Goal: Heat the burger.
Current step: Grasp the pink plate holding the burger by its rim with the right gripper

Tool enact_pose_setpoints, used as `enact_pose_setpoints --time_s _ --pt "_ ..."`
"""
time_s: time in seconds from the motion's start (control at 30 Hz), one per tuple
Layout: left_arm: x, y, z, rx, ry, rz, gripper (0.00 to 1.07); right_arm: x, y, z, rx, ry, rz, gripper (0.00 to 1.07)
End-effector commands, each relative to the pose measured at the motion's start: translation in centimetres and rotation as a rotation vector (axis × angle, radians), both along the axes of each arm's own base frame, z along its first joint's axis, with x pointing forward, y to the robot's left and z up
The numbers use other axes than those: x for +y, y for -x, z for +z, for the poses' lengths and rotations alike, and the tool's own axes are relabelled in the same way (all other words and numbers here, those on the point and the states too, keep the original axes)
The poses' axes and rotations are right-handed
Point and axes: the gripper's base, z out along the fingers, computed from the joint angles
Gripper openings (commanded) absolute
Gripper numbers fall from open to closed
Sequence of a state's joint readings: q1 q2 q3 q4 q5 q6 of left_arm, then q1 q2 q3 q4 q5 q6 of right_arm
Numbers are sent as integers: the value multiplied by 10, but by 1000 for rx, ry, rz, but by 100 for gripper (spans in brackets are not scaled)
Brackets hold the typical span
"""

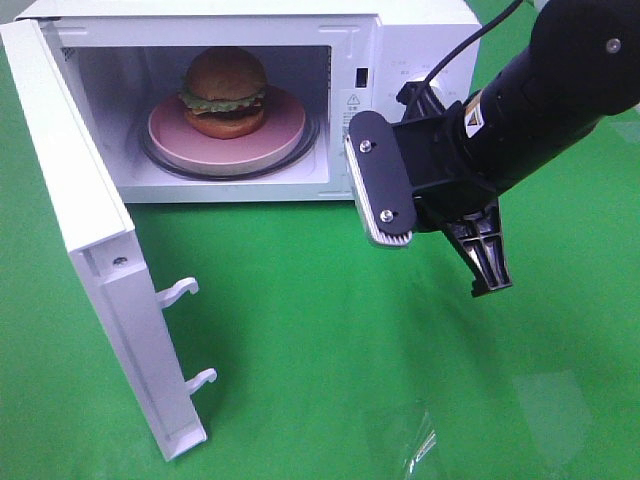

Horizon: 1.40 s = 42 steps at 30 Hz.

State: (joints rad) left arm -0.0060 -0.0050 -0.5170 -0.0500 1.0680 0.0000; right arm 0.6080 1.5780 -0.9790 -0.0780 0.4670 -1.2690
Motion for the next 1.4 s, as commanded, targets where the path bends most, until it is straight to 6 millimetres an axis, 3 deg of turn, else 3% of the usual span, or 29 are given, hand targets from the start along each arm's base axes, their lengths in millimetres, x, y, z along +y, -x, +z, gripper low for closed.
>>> enact_pose_setpoints --time_s 0.03,0.07,0.1,0.13,0.17,0.2,0.23,0.27,0.3,0.33,0.4,0.63,0.93,1.4 --pt "0 2 0 -12 0 2 100 0 -2 7 -62 22 71 23" --pt "0 2 0 -12 0 2 100 0 -2 7 -62 22 71 23" --pt "0 2 0 -12 0 2 100 0 -3 8 -71 31 75 33" --pt "0 2 0 -12 0 2 100 0 -3 8 -71 31 75 33" --pt "0 2 0 -12 0 2 100 0 -3 8 -72 31 57 49" --pt "0 2 0 -12 0 2 100 0 -3 8 -72 31 57 49" --pt "0 2 0 -12 0 2 100 0 -4 10 -68 9 14 68" --pt "0 2 0 -12 0 2 100 0 -4 10 -68 9 14 68" --pt "0 2 0 -12 0 2 100 1 -5 12 -62 -15 -19 80" --pt "0 2 0 -12 0 2 100 1 -5 12 -62 -15 -19 80" --pt "0 2 0 -12 0 2 100 2 -9 19 -72 -50 -69 94" --pt "0 2 0 -12 0 2 100 7 -20 26 -111 -57 -91 96" --pt "0 2 0 -12 0 2 100 44 -33 19 -171 -72 -43 94" --pt "0 2 0 -12 0 2 100 86 -77 -23 -167 -76 -13 92"
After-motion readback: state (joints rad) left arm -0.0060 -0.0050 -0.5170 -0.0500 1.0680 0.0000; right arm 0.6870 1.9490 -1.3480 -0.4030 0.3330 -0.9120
